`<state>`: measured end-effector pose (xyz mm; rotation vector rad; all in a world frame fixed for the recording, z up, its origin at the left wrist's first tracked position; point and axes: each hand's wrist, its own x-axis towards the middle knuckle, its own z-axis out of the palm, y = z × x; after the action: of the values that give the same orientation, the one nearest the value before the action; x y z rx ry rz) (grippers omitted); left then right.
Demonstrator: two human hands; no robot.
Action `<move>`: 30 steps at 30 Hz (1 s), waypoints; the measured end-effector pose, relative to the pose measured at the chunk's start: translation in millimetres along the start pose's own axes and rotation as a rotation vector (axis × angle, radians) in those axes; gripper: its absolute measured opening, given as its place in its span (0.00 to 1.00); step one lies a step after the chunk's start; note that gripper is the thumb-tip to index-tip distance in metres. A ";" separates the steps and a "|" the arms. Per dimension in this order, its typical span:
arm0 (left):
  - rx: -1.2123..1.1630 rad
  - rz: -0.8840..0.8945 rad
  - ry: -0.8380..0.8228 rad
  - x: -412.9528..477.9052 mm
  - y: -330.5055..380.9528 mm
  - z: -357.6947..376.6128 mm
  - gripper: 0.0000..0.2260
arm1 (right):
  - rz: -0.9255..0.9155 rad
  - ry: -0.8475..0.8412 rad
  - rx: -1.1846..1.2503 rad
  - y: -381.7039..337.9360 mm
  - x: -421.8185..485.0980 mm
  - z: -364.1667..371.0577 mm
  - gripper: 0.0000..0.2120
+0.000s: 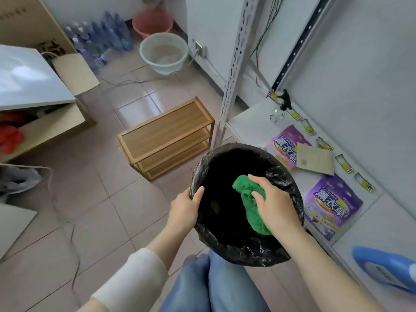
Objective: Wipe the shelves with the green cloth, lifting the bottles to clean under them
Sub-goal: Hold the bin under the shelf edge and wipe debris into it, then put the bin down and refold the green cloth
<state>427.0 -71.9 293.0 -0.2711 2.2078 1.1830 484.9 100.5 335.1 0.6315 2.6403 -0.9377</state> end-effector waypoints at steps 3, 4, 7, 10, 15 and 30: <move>-0.002 -0.061 0.008 47.5 -4.9 1.6 0.20 | 0.039 -0.094 -0.006 -9.9 51.0 23.2 0.19; -0.017 -0.082 0.013 60.5 -5.9 2.8 0.20 | 0.069 -0.086 0.018 -13.0 68.0 30.0 0.18; -0.053 -0.147 0.038 104.6 -12.2 6.8 0.21 | 0.103 -0.149 0.009 -17.5 119.1 53.6 0.15; -0.102 -0.210 0.065 155.1 -27.5 15.5 0.20 | 0.173 -0.125 0.056 -8.3 171.3 78.0 0.13; -0.081 -0.280 0.085 271.3 -88.7 54.5 0.17 | 0.253 -0.159 0.121 43.6 271.5 157.7 0.11; -0.052 -0.220 0.010 512.9 -174.7 156.1 0.19 | 0.441 0.046 0.281 171.1 463.3 316.8 0.10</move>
<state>164.1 5.8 -199.7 -0.5286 2.0954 1.1201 198.0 157.9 -173.5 1.2504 2.2718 -1.1627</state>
